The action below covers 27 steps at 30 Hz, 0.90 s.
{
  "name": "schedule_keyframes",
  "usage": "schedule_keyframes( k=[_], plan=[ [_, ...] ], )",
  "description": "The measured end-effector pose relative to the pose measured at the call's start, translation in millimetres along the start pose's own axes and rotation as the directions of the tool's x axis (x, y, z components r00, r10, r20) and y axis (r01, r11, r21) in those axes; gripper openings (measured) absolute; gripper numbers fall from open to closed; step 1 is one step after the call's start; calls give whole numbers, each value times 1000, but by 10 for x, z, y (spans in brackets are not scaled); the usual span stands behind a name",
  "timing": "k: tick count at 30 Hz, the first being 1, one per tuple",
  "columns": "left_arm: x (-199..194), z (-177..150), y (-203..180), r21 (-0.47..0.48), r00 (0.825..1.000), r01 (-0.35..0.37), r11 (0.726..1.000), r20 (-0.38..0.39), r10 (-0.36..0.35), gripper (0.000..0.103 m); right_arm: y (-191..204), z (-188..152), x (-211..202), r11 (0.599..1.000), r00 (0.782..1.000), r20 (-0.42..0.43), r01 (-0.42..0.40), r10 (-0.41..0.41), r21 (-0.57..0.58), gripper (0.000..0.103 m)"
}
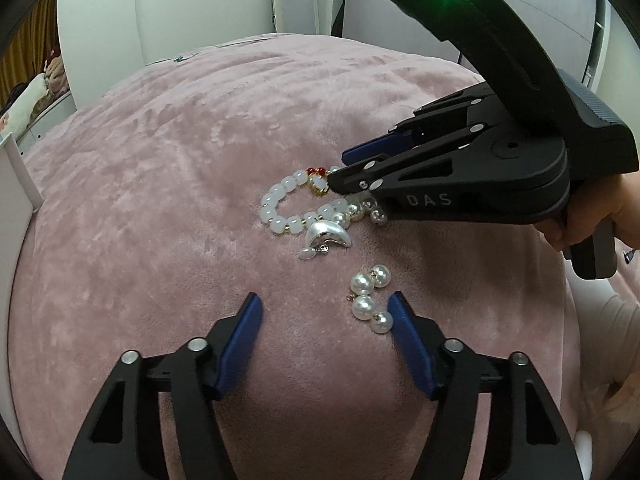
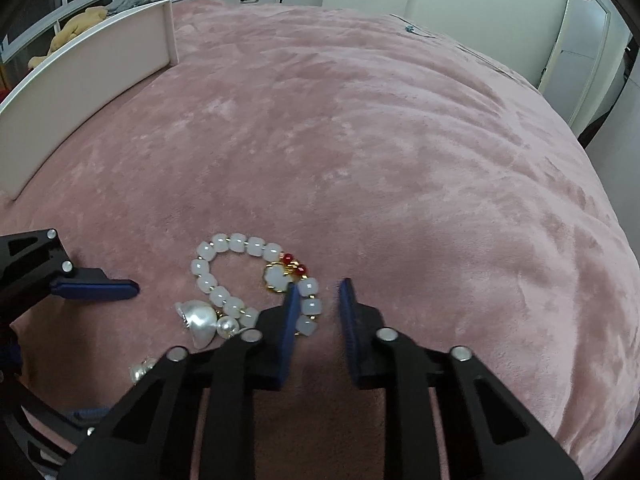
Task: Organize jewelry
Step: 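Close left tool on pearl earrings while right tool closes on white bead bracelet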
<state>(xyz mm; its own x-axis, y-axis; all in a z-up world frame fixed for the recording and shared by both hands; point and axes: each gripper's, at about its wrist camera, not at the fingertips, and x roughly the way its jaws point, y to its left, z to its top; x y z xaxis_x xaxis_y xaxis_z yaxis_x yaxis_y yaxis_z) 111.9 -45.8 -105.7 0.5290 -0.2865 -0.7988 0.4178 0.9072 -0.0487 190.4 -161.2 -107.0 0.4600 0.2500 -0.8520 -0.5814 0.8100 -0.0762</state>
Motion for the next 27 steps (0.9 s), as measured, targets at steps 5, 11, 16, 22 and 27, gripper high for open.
schedule_keyframes(
  k=[5,11,16,22,27],
  plan=[
    [-8,7,47,-8,1000,31,999,-3,-31,41,-4,-2,-32,1000,1000,18,7,-7,11,11],
    [-25,13,65,-24,998,65,998,-12,-65,16,-96,11,-105,998,998,48,28,-31,55,11],
    [-122,42,72,-20,999,51,999,0,-51,16,-170,60,-150,994,997,68,14,-22,109,11],
    [-311,115,229,-62,998,51,997,47,-48,16,-145,184,-251,994,996,90,16,-26,108,11],
    [-481,183,369,-105,995,53,993,87,-44,16,-67,324,-357,995,993,112,19,-30,93,11]
  ],
)
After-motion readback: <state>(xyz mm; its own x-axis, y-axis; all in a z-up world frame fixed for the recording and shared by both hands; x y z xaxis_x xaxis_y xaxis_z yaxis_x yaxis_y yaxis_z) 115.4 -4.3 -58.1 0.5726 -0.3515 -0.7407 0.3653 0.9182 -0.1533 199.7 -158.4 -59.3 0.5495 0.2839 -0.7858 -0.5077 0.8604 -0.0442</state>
